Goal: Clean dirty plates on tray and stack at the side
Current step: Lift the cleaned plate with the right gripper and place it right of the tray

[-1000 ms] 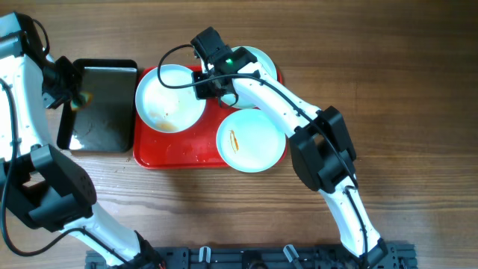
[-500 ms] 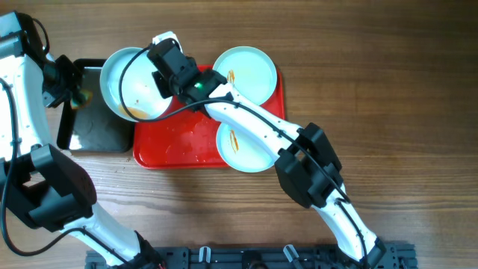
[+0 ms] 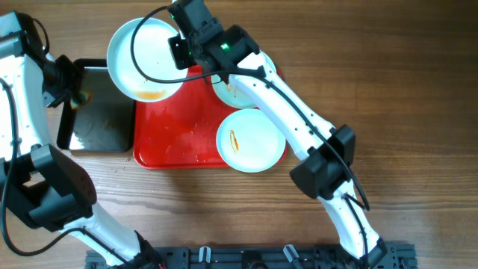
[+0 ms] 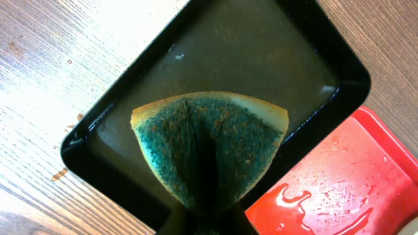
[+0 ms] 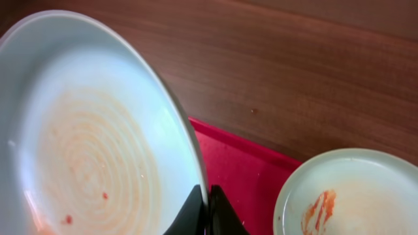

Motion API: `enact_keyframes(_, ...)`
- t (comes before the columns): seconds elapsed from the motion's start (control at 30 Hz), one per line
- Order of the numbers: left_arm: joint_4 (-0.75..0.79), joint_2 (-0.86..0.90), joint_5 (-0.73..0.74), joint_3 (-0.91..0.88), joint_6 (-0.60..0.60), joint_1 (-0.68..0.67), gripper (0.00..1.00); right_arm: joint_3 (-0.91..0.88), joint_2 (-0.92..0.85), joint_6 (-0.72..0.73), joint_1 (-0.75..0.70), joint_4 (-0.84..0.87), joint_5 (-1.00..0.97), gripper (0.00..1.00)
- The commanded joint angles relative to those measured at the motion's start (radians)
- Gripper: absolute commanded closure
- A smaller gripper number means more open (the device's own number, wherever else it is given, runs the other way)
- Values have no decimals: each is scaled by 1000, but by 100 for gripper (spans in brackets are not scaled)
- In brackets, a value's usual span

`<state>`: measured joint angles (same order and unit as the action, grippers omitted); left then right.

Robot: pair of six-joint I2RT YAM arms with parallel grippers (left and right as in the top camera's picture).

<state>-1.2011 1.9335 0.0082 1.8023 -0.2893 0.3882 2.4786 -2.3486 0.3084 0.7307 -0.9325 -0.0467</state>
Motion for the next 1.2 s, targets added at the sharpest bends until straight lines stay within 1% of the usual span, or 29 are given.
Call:
enact_keyframes(0.0, 3, -6, -6, 8, 24, 2, 96, 112, 43, -20, 6, -39, 26, 96)
enact_keyframes(0.07, -2, -6, 3, 8, 23, 2, 96, 115, 43, -18, 6, -44, -3, 96)
enact_keyframes(0.13, -5, -6, 2, 8, 23, 2, 96, 115, 42, -18, 6, -42, -90, 96)
enact_keyframes(0.2, -5, -6, 2, 8, 23, 2, 96, 115, 39, -14, 6, -42, -119, 96)
enact_keyframes(0.3, -5, -6, 2, 8, 23, 2, 96, 112, 15, 35, 12, -44, -167, 96)
enact_keyframes(0.4, -5, -6, 2, 8, 23, 2, 96, 112, -9, 36, 12, -54, -182, 96)
enact_keyframes(0.53, -5, -6, 2, 8, 24, 2, 96, 111, -23, 42, 16, -85, -289, 96)
enact_keyframes(0.57, -5, -6, 2, 8, 23, 2, 96, 111, -25, 43, 18, -100, -328, 96)
enact_keyframes(0.67, -5, -6, 2, 8, 23, 2, 96, 95, -31, 65, 40, -190, -595, 96)
enact_keyframes(0.7, -5, -6, 2, 8, 23, 2, 96, 61, -31, 66, 49, -216, -690, 96)
enact_keyframes(0.73, -5, -6, 2, 8, 20, 2, 96, 27, -31, 70, 56, -228, -744, 96)
enact_keyframes(0.87, -4, -6, 9, 8, 20, 2, 96, -111, -31, 174, 100, -235, -877, 96)
enact_keyframes(0.9, -5, -6, 9, 8, 20, 2, 96, -133, -31, 206, 117, -240, -952, 96)
enact_keyframes(0.93, -4, -6, 9, 8, 20, 2, 96, -170, -31, 247, 142, -233, -1075, 96)
enact_keyframes(0.97, -4, -6, 9, 8, 20, 2, 96, -186, -31, 260, 164, -232, -1141, 96)
enact_keyframes(1.17, 0, -6, 9, 8, 20, 2, 96, -196, -31, 276, 288, -233, -1262, 96)
